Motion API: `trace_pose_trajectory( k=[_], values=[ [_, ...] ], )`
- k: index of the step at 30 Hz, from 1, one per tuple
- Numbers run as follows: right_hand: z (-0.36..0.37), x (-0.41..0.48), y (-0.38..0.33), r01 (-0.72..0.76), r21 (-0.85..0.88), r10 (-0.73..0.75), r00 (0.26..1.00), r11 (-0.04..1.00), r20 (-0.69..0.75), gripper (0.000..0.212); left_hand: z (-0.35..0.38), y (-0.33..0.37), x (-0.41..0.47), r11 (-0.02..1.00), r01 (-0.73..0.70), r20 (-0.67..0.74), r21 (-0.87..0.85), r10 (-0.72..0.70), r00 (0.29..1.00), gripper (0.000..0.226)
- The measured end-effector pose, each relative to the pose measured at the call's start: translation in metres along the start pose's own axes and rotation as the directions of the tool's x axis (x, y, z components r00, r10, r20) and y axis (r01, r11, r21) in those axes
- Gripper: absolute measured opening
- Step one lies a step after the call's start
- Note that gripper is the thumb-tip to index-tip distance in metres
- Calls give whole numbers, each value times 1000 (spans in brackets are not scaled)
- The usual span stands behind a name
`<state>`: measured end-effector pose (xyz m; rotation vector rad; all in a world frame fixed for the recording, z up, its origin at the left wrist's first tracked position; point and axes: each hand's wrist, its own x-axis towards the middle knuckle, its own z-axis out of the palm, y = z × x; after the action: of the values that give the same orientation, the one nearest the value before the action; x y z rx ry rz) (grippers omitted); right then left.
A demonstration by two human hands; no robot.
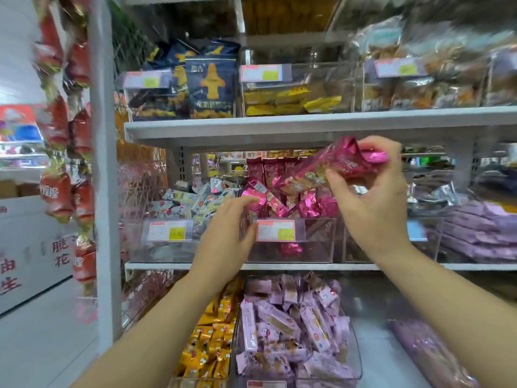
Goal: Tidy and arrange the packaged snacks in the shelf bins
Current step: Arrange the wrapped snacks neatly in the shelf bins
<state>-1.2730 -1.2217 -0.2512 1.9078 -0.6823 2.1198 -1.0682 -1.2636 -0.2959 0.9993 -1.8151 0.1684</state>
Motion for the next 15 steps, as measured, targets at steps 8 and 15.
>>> trace_pose_trajectory(
  k=[8,15],
  values=[
    [21,-15,41,-278,-354,415,815,893,405,60,9,-12,-2,996,82,139,40,-87,986,49],
    [13,-50,41,-201,-310,326,841,929,432,30,16,-25,-31,997,72,144,17,-74,987,42]
  ],
)
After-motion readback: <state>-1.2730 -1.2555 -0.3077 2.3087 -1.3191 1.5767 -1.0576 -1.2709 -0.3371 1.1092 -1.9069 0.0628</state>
